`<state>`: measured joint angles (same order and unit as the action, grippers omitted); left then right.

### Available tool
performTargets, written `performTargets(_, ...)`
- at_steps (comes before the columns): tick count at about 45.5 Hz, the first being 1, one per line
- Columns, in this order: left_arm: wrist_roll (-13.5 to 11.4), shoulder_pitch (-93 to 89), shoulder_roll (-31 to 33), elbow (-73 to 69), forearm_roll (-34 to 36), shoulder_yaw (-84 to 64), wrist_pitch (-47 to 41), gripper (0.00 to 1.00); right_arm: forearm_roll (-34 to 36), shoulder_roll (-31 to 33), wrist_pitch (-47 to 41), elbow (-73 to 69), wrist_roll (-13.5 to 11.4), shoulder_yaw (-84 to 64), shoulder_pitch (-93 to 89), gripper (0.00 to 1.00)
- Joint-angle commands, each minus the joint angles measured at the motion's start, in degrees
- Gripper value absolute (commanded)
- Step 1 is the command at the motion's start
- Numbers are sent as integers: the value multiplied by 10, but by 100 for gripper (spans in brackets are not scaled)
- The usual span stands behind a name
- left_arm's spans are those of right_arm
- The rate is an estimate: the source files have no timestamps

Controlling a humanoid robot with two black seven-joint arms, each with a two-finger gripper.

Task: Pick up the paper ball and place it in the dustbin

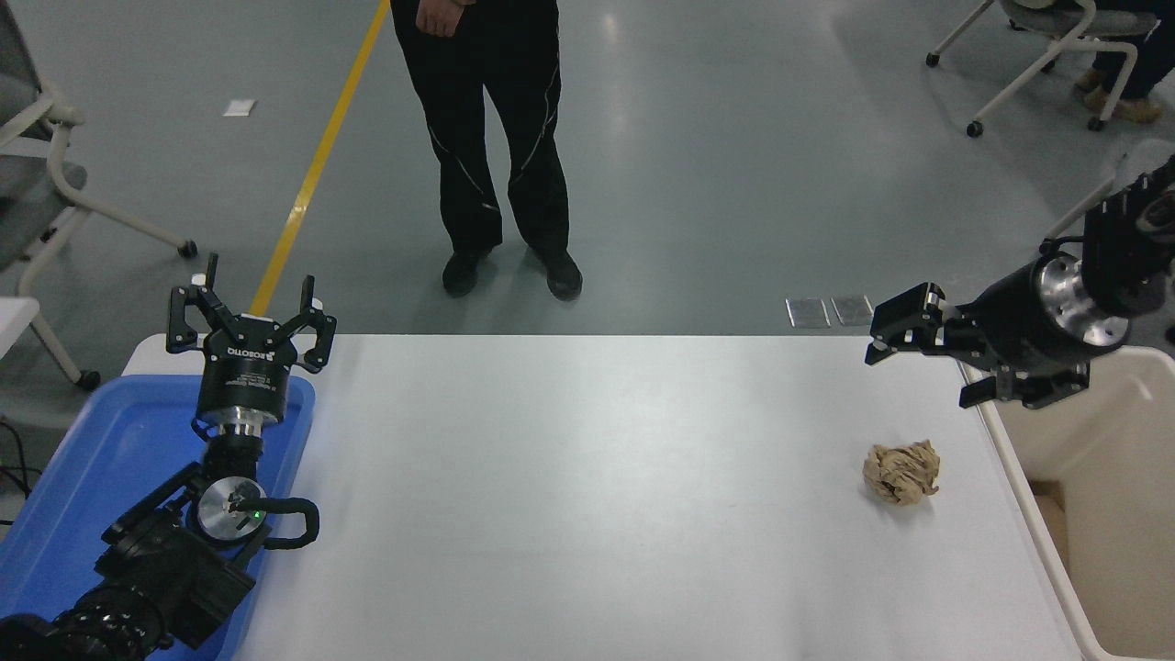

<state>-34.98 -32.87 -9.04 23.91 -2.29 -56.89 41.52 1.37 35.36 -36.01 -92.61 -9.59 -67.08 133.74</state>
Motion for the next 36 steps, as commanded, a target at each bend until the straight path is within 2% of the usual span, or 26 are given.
performTargets(1, 0, 0, 0, 0, 0, -1, 1, 99, -18, 8, -90, -32, -24, -13, 155, 100)
performTargets(14, 0, 0, 0, 0, 0, -1, 2, 99, -74, 29, -90, -26, -26, -20, 172, 100)
performTargets(23, 0, 0, 0, 0, 0, 0, 2, 99, -75, 30, -90, 9, -26, -46, 58, 100)
performTargets(28, 0, -1, 1, 0, 0, 0, 2, 99, -70, 28, 15, 41, -26, -46, -27, 100)
performTargets(36, 0, 0, 0, 0, 0, 0, 2, 99, -68, 23, 122, 88, -25, -32, -148, 100)
